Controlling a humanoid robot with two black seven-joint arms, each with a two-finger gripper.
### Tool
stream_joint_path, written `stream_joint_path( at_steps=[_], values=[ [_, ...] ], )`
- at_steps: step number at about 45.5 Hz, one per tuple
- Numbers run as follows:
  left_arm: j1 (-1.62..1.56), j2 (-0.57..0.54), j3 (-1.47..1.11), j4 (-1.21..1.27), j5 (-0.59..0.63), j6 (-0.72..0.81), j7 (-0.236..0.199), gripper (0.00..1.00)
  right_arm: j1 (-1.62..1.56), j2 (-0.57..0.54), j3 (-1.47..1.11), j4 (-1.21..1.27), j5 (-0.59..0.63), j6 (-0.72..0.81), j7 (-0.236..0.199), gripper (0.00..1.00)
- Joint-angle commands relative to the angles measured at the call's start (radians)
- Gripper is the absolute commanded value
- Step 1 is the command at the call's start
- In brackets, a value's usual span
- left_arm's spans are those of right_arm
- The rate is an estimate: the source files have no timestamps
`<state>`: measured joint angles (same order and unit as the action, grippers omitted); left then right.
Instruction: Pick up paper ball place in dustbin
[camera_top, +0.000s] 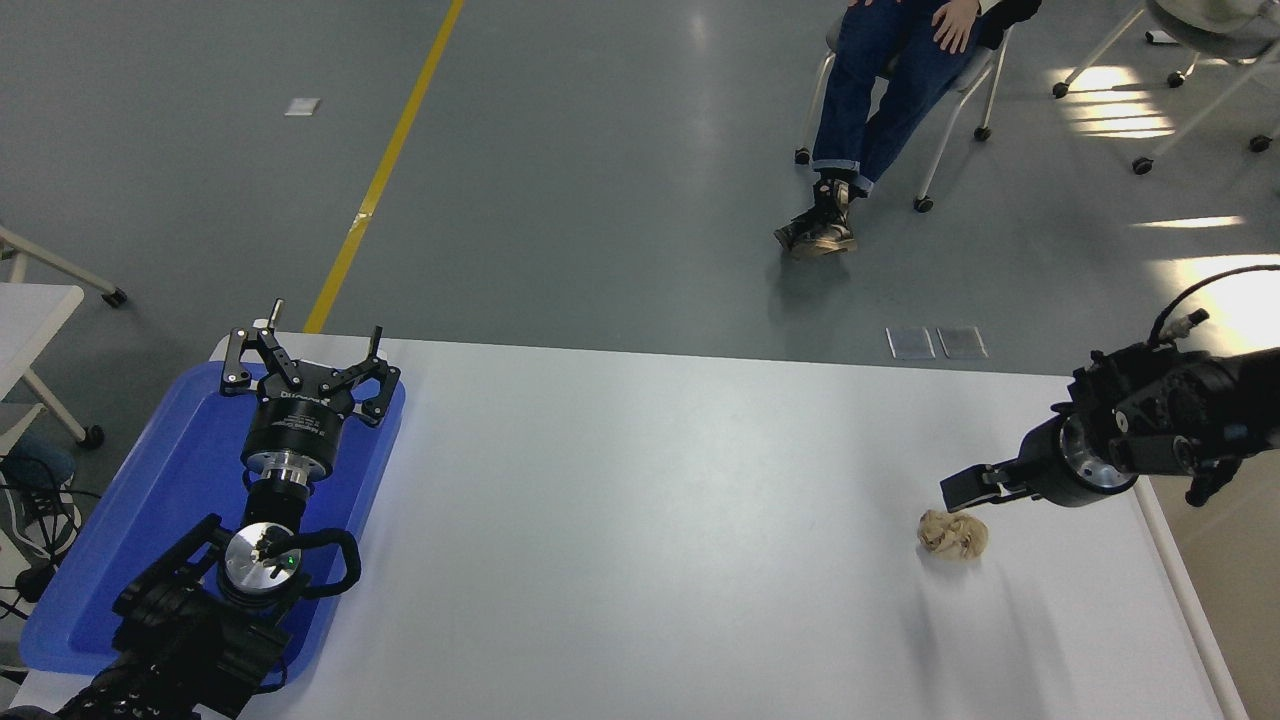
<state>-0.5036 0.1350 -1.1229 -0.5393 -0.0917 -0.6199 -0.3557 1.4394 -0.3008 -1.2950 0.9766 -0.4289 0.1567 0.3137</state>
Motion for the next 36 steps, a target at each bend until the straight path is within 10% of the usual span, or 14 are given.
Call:
stream_joint_path(
  at_steps=[1,36],
  values=[
    [0.0,0.0,0.0,0.001,0.0,0.0,0.0,1.0,-0.109,0.002,0.054,-0.093,0.005,-0.055,-0.002,1.0],
    [-0.001,0.0,0.0,0.001,0.0,0.0,0.0,1.0,-0.315,0.112,0.149,-0.28,0.032,-0.129,-0.058,0.97]
  ],
)
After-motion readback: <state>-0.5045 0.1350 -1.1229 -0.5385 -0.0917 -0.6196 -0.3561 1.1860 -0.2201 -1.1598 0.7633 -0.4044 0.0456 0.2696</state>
